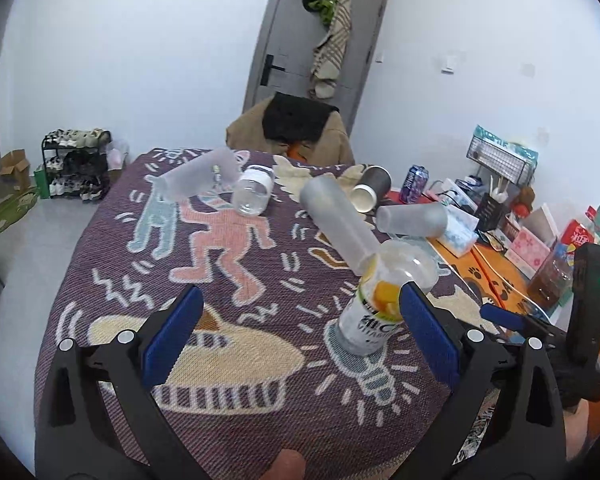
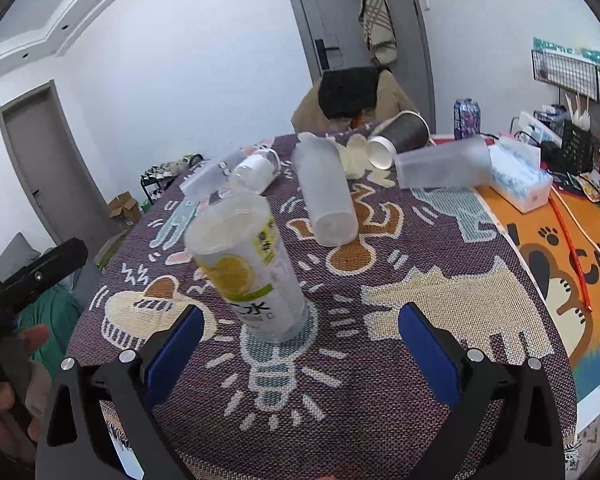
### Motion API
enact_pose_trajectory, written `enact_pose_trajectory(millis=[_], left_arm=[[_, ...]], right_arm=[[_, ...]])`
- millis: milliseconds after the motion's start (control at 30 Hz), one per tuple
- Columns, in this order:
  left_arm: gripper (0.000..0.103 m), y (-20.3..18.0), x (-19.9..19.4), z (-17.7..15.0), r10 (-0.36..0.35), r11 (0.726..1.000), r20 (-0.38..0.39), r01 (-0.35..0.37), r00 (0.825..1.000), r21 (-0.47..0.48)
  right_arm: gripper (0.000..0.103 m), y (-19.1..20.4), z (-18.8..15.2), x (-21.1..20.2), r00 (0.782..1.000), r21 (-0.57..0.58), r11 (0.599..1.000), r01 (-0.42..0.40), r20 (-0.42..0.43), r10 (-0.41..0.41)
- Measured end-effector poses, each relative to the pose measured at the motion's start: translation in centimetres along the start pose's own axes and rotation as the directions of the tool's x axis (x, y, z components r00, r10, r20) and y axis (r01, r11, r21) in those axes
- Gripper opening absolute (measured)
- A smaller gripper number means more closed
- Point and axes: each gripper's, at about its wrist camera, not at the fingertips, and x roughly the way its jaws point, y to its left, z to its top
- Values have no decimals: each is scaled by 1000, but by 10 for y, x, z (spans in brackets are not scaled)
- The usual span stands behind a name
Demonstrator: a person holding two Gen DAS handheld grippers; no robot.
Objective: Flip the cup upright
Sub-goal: 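Open the right gripper and withdraw it from the standing bottle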
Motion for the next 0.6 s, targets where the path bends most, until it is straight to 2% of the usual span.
enact_pose_trajectory(millis=[267,367,600], left_arm=[[98,11,-30,-18,54,998,53,-54,997,10],[98,9,-42,-19,83,996,75,-86,994,33],[98,7,-66,-20,106,993,98,-110,989,38]], right_arm=[[95,13,-15,-23,997,-47,999,21,72,-17],[95,15,-19,-29,997,-47,999,20,77,-17],[95,24,-22,-48,995,-62,998,3,96,4]])
